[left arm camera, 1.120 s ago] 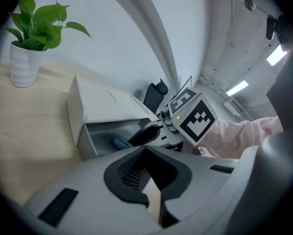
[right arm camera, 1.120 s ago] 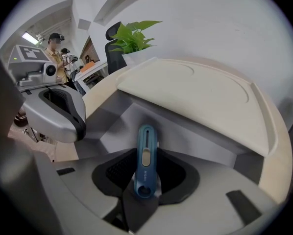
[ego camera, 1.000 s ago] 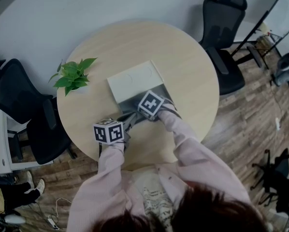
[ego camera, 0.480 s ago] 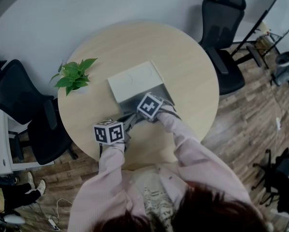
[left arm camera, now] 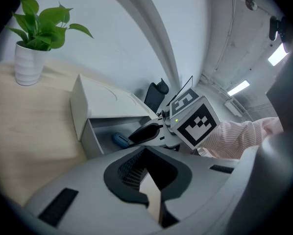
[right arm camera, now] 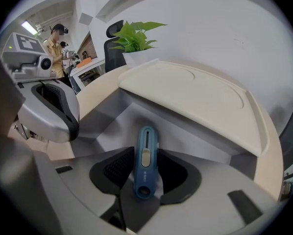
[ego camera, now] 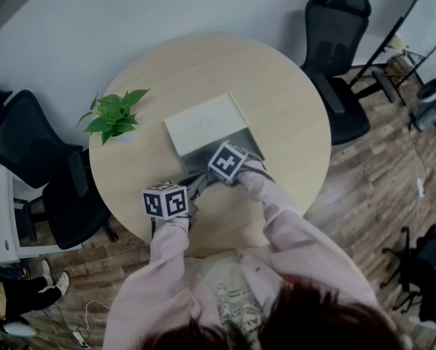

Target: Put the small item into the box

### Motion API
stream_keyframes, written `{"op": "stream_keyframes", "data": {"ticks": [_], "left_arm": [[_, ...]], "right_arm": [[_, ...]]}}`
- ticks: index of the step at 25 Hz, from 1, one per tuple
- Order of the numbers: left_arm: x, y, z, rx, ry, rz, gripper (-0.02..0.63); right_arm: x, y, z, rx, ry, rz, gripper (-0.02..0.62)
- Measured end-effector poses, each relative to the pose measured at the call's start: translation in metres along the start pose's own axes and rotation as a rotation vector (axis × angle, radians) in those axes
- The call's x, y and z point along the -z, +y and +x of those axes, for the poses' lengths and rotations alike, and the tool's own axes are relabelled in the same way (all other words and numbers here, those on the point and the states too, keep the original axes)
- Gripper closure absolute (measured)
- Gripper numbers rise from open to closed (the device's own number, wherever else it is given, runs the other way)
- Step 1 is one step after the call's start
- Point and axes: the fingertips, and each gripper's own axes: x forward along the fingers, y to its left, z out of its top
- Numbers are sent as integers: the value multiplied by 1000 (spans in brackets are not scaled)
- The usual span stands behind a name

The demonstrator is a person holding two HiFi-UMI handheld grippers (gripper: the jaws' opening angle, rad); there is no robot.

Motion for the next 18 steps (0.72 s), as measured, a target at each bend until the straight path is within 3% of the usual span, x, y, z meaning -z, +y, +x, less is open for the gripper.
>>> {"op": "stream_keyframes", "data": {"ticks": [4,9,14,18], "left_arm": [[1,-1,-1,5,2,1,597],[0,-2,-1,14,-1,6,597],[-1,-4,-3,24,-10,21,597],[-2,-6,-6,29,-12,31,597]], "right_arm": [[0,-1,-4,6,-11,21,417],[-26,18,-13,-94,-169,48,419],[-29,17,-34,-70,-256,81,480],[-32,14,-48,-40,-347,106,491]]}}
